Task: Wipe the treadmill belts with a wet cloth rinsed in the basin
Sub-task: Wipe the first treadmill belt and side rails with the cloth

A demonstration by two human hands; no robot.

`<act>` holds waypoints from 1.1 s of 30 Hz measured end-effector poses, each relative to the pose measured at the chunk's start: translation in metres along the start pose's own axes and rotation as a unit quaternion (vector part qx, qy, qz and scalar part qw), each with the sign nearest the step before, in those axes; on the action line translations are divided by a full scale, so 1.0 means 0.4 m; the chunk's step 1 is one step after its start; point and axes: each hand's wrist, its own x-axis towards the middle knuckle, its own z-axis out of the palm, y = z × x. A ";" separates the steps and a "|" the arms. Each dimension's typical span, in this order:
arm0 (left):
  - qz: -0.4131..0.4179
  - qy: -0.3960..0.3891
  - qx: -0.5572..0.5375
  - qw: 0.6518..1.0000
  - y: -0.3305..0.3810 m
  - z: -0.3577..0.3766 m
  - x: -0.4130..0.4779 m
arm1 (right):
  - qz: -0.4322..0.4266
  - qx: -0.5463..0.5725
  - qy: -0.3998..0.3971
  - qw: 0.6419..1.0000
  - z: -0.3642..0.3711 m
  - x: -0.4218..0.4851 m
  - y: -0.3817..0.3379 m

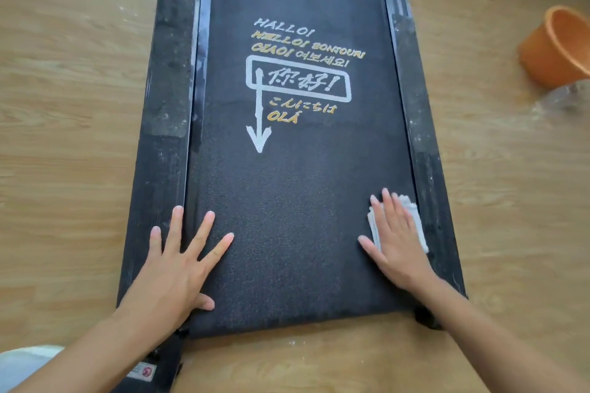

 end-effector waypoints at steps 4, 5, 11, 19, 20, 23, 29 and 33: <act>-0.005 0.004 -0.007 1.000 -0.004 0.003 0.007 | 0.079 0.002 0.064 0.995 -0.102 0.323 0.023; -0.004 0.006 -0.003 1.000 -0.004 0.000 0.006 | 0.083 0.004 0.063 0.995 -0.106 0.345 0.020; -0.005 -0.015 0.008 1.000 0.003 -0.009 0.002 | 0.065 0.047 -0.001 0.997 -0.024 -0.003 -0.008; -0.007 -0.043 0.022 0.999 0.015 -0.033 0.013 | -0.001 0.076 -0.135 0.988 -0.027 -0.265 0.006; -0.025 -0.062 0.028 0.997 0.023 -0.050 0.015 | -0.002 0.072 -0.124 0.990 -0.043 -0.258 0.024; -0.057 -0.059 0.051 0.995 0.044 -0.049 0.010 | 0.030 0.006 -0.087 0.996 -0.093 -0.238 0.062; -0.065 -0.126 0.073 0.987 0.053 -0.077 0.014 | 0.018 0.035 -0.093 0.995 -0.249 -0.024 0.093; -0.049 -0.124 0.077 0.988 0.053 -0.085 0.002 | 0.035 0.103 0.144 0.984 -0.414 0.185 0.098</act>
